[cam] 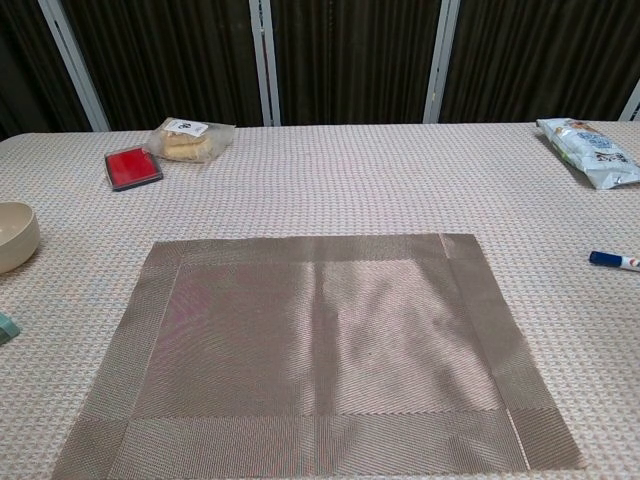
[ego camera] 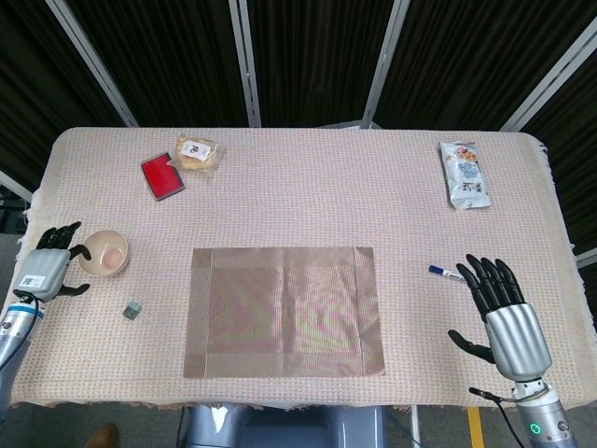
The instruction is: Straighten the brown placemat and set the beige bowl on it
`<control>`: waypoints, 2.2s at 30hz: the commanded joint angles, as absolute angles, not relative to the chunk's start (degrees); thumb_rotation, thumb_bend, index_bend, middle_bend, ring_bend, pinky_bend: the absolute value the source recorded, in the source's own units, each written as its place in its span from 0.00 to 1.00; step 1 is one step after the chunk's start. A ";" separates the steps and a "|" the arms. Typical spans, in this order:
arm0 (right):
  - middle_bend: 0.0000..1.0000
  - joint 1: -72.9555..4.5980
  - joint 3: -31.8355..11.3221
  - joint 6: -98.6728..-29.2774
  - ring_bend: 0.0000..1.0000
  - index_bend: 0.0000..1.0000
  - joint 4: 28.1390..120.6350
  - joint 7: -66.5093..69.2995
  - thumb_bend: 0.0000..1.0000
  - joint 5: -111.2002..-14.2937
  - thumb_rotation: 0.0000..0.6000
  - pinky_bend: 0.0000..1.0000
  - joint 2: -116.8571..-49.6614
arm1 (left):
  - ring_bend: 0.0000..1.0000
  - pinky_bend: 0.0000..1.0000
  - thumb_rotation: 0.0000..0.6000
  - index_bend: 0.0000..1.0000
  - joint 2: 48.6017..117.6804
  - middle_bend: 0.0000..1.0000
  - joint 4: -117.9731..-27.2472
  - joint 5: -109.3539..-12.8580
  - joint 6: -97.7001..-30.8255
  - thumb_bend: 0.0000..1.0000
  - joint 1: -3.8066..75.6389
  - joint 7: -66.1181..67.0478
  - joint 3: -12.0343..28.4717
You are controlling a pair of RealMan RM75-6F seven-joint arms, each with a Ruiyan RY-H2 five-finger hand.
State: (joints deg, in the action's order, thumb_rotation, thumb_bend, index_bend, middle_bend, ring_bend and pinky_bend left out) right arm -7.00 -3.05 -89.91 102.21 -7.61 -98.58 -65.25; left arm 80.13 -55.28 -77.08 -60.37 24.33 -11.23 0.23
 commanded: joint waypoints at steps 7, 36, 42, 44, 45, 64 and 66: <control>0.00 -7.05 -3.32 -89.61 0.00 0.00 101.87 -7.73 0.00 -97.79 1.00 0.00 -65.38 | 0.00 0.00 1.00 0.44 85.11 0.00 -48.89 -78.40 -57.53 0.24 25.31 -13.39 0.64; 0.00 -7.42 -3.51 -89.23 0.00 0.00 101.83 -6.78 0.00 -97.45 1.00 0.00 -65.16 | 0.00 0.00 1.00 0.65 80.91 0.00 -71.41 -86.09 -62.66 0.43 30.88 -3.81 3.61; 0.00 -7.28 -3.82 -89.66 0.00 0.00 101.84 -6.08 0.00 -97.04 1.00 0.00 -64.77 | 0.00 0.00 1.00 0.65 85.03 0.00 -80.87 -85.06 -57.14 0.43 35.47 4.15 4.67; 0.00 -7.22 -3.97 -89.80 0.00 0.00 101.76 -5.80 0.00 -96.77 1.00 0.00 -64.60 | 0.00 0.00 1.00 0.65 86.66 0.00 -82.14 -84.60 -55.74 0.43 36.69 6.47 4.92; 0.00 -7.19 -4.04 -89.89 0.00 0.00 101.70 -5.68 0.00 -96.66 1.00 0.00 -64.52 | 0.00 0.00 1.00 0.65 87.41 0.00 -82.59 -84.51 -55.11 0.42 37.24 7.62 4.90; 0.00 -6.42 -4.65 -91.41 0.00 0.00 101.19 -3.00 0.00 -95.73 1.00 0.00 -62.97 | 0.00 0.00 1.00 0.34 95.71 0.00 -83.66 -81.57 -50.43 0.13 41.21 19.03 3.34; 0.00 -6.40 -4.67 -91.52 0.00 0.00 101.33 -2.90 0.00 -95.86 1.00 0.00 -62.88 | 0.00 0.00 1.00 0.07 95.39 0.00 -84.34 -81.51 -50.92 0.00 41.03 18.93 3.24</control>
